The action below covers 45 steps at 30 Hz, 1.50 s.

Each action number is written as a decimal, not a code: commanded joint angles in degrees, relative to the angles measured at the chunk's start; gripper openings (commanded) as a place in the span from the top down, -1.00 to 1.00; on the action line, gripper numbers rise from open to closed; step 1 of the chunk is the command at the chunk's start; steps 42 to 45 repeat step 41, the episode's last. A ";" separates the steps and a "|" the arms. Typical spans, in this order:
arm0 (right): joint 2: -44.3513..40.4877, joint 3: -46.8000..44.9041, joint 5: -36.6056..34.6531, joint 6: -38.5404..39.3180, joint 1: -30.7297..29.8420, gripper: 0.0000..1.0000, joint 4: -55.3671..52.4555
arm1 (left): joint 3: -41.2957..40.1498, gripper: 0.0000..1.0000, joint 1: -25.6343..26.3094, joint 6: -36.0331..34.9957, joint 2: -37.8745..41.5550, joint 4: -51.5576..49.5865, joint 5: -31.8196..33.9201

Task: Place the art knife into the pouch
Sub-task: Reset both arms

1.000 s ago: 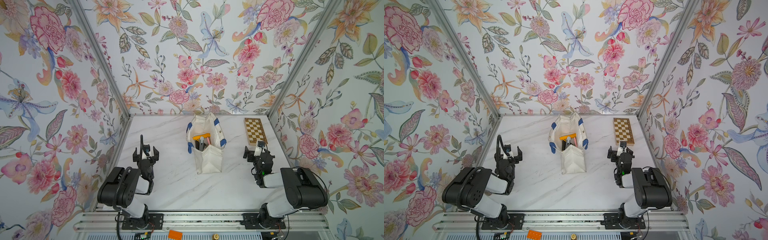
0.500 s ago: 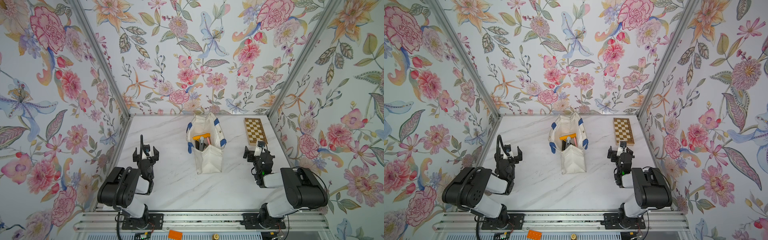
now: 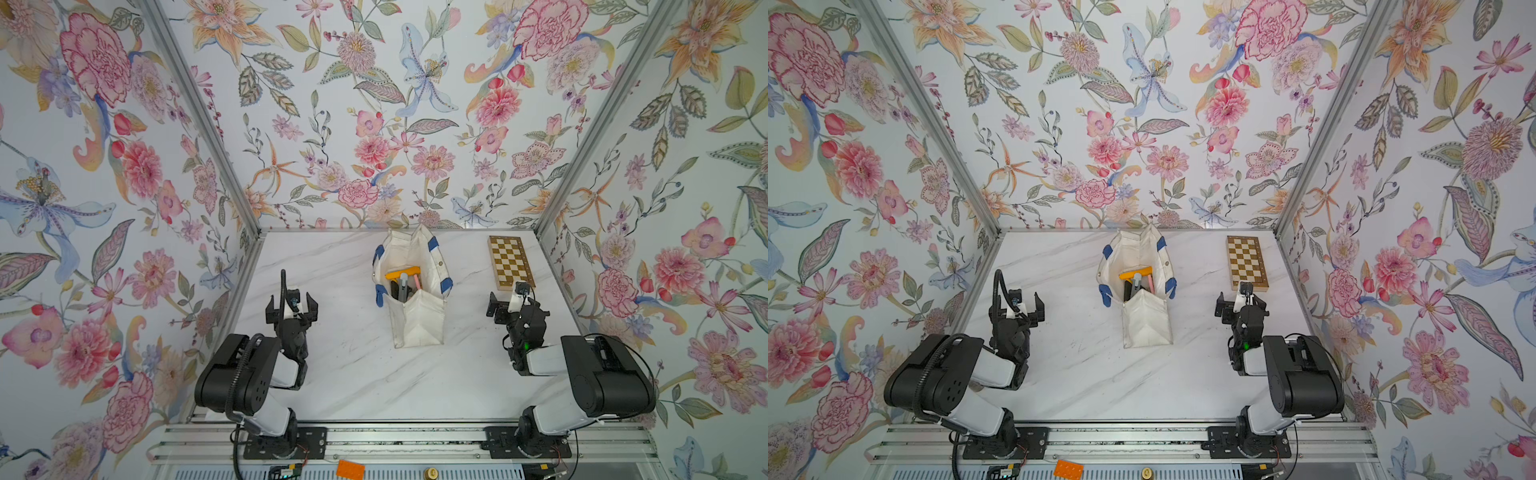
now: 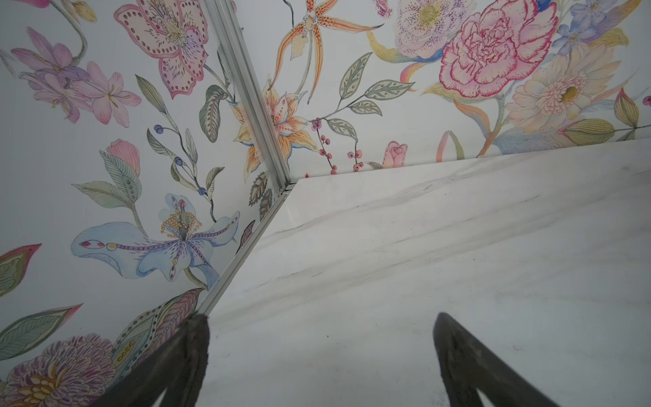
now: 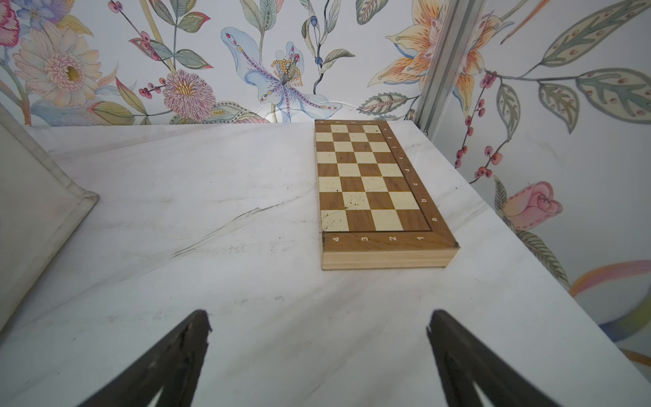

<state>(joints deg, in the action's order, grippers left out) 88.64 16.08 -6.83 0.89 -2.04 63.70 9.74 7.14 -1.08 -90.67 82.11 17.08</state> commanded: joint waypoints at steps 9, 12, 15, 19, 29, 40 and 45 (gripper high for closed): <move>0.04 0.62 0.41 0.52 0.11 -0.98 -0.07 | -0.21 -0.99 0.32 -0.61 -0.30 2.99 -0.12; 0.02 0.54 0.41 0.52 0.11 -0.98 -0.06 | -0.23 -0.99 0.27 -0.68 -0.34 3.01 -0.12; 0.04 0.55 0.41 0.52 0.11 -0.98 -0.08 | -0.22 -0.99 0.31 -0.68 -0.32 3.11 -0.06; 0.04 0.59 0.41 0.53 0.11 -0.98 -0.07 | -0.29 -0.99 0.30 -0.68 -0.33 3.11 -0.03; 0.04 0.62 0.41 0.52 0.11 -0.98 -0.03 | -0.32 -0.99 0.35 -0.68 -0.38 3.15 -0.03; 0.04 0.60 0.41 0.52 0.11 -0.98 -0.07 | 0.02 -0.99 0.33 -0.59 -0.38 2.51 -0.03; 0.04 0.62 0.42 0.52 0.11 -0.98 -0.07 | 0.00 -0.99 0.31 -0.59 -0.31 2.56 -0.03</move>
